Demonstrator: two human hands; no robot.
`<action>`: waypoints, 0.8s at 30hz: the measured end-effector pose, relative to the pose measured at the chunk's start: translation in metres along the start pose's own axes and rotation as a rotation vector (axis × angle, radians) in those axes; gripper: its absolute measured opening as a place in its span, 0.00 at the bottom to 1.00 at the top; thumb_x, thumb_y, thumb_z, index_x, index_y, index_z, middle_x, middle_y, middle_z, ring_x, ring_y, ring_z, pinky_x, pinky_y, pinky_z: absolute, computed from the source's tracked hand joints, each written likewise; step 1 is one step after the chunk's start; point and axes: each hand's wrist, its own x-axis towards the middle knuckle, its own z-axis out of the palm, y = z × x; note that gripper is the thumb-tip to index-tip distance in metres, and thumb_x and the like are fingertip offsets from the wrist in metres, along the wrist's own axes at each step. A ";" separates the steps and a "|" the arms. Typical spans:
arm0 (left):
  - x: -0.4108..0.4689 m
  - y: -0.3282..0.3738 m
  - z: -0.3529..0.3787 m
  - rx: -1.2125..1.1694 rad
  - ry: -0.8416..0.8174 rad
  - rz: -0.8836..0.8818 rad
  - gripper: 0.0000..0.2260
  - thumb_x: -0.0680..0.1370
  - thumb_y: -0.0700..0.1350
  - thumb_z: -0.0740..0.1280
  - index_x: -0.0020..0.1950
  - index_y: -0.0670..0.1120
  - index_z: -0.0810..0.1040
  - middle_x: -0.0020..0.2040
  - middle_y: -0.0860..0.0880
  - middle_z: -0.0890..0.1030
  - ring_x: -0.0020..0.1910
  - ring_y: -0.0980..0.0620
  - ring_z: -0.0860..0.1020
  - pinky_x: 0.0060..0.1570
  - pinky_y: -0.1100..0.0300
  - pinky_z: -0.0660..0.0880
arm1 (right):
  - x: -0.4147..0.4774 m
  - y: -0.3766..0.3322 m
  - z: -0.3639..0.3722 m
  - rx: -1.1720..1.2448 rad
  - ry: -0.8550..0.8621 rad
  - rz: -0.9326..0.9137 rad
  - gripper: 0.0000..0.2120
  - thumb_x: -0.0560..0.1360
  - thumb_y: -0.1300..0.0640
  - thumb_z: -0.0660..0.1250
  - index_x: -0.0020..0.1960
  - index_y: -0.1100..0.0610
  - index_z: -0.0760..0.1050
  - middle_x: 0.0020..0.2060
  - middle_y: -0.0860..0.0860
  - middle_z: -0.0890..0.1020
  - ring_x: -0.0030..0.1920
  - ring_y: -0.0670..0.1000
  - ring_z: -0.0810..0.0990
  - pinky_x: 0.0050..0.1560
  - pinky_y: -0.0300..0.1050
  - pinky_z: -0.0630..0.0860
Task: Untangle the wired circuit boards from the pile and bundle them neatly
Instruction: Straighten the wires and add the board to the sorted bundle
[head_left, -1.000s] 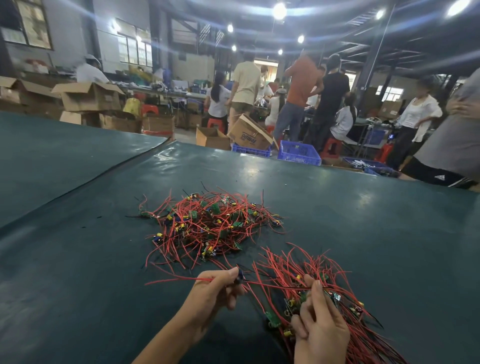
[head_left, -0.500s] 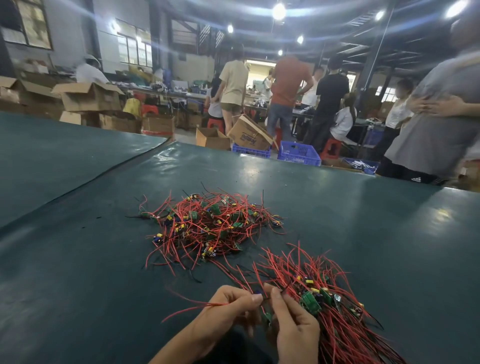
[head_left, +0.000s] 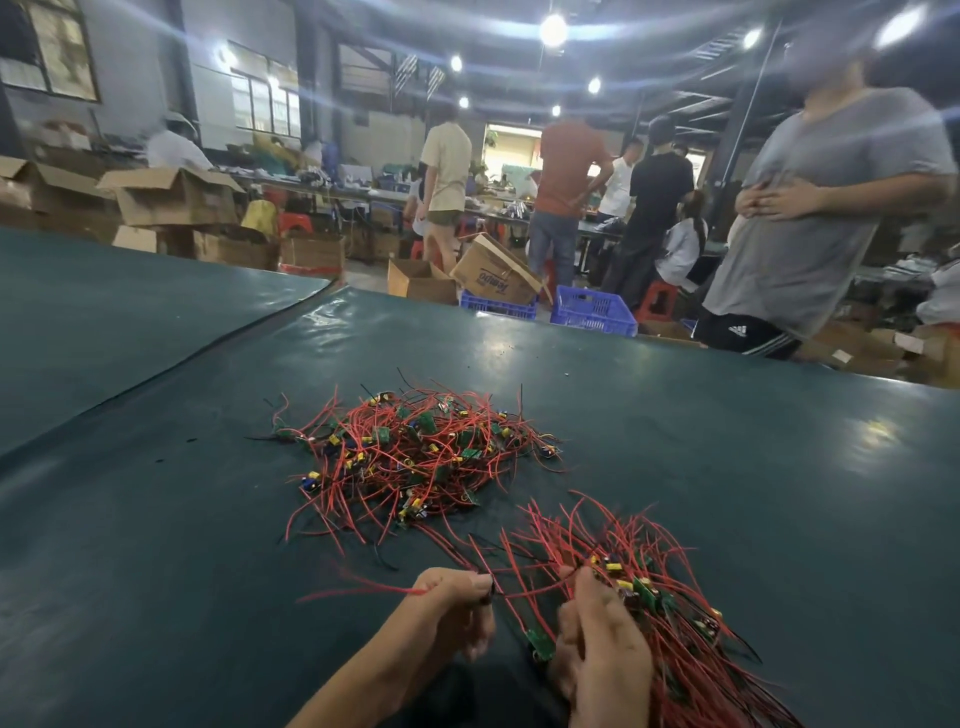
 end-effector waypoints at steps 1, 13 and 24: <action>0.001 0.002 0.002 -0.046 -0.005 0.007 0.21 0.71 0.43 0.68 0.17 0.42 0.73 0.17 0.46 0.72 0.16 0.52 0.70 0.18 0.65 0.65 | -0.002 0.003 0.004 -0.038 -0.026 -0.007 0.09 0.72 0.55 0.69 0.41 0.62 0.79 0.23 0.48 0.76 0.27 0.47 0.71 0.29 0.34 0.69; 0.005 0.003 0.007 -0.077 -0.030 0.014 0.20 0.75 0.56 0.69 0.34 0.39 0.77 0.30 0.44 0.76 0.29 0.50 0.74 0.33 0.62 0.70 | -0.011 0.008 0.013 -0.302 -0.214 -0.015 0.30 0.78 0.53 0.64 0.17 0.57 0.69 0.17 0.53 0.69 0.21 0.46 0.71 0.27 0.34 0.66; 0.002 0.008 0.008 -0.052 -0.111 -0.036 0.18 0.77 0.55 0.67 0.45 0.39 0.83 0.37 0.44 0.81 0.35 0.52 0.78 0.37 0.63 0.73 | -0.011 0.014 0.016 -0.207 -0.233 0.092 0.18 0.77 0.53 0.66 0.31 0.47 0.85 0.30 0.52 0.85 0.33 0.44 0.83 0.34 0.31 0.75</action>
